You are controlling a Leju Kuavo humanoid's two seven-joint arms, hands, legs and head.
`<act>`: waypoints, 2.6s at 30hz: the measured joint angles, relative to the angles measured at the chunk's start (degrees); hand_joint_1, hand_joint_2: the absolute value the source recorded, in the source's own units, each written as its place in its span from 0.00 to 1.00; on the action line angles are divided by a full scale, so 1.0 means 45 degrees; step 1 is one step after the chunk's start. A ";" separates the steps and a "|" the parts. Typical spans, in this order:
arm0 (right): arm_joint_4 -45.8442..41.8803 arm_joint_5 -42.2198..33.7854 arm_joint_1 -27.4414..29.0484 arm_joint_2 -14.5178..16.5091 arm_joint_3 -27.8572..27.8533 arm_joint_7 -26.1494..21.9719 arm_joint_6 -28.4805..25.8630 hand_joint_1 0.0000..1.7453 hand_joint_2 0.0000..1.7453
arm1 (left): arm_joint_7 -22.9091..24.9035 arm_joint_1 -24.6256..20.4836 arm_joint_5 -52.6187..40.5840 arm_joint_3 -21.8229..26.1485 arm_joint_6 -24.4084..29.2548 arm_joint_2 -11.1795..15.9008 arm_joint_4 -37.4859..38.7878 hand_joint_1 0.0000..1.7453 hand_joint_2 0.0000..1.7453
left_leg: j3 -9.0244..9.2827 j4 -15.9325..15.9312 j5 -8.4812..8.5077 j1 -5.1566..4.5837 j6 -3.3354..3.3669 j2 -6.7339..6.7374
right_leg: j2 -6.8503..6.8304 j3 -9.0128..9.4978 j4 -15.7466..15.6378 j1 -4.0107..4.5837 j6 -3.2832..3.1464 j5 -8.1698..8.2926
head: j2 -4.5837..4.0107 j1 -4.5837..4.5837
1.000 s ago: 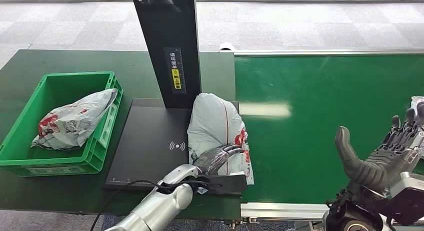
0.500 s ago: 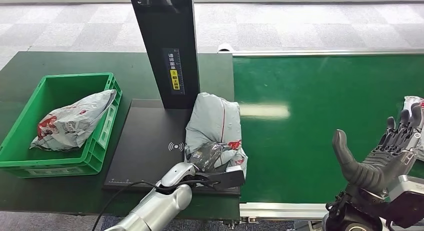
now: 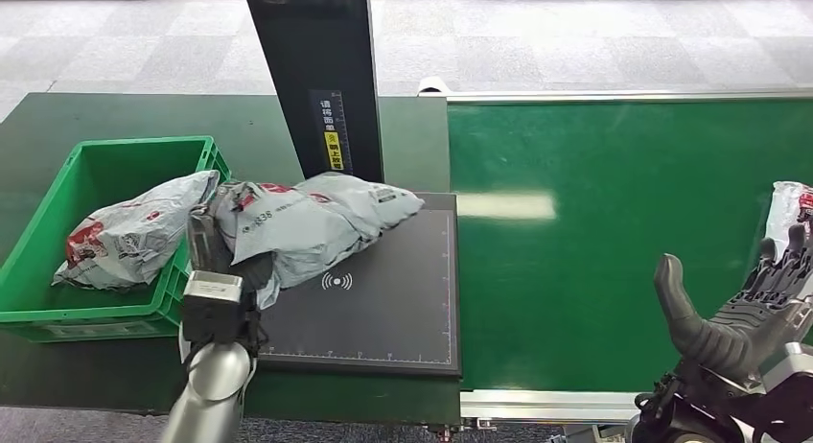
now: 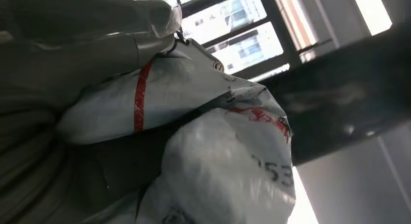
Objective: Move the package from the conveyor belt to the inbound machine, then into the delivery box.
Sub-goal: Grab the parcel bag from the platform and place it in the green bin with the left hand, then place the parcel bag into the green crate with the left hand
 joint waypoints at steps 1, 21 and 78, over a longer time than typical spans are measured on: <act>0.0000 -0.0004 0.0007 0.0008 -0.0018 -0.0006 -0.0007 0.00 1.00 | -0.0038 0.0146 0.0019 0.0086 0.0032 0.0063 -0.0466 1.00 1.00 | -0.0002 0.0000 -0.0001 0.0000 0.0000 -0.0001 | -0.0001 0.0000 0.0000 0.0000 0.0000 -0.0002 | 0.0000 0.0001; -0.0204 -0.0519 0.0974 -0.0056 0.0144 -0.0069 -0.0540 0.00 1.00 | -0.0295 0.0652 0.3390 0.3670 0.2074 0.1150 -0.2859 1.00 1.00 | 0.0020 -0.0003 0.0006 0.0012 -0.0008 -0.0013 | -0.0012 0.0019 -0.0005 0.0013 -0.0026 0.0003 | 0.0000 0.0004; 0.0908 -0.0661 0.0168 -0.0578 0.0917 0.0672 -0.0989 0.00 1.00 | 0.3729 -0.6833 -0.6503 1.2576 0.2918 0.5271 1.2921 0.00 1.00 | -0.0040 -0.0004 0.0075 0.0032 -0.0040 0.0067 | 0.0059 -0.0093 0.0034 0.0038 -0.0062 0.0084 | 0.0000 0.0006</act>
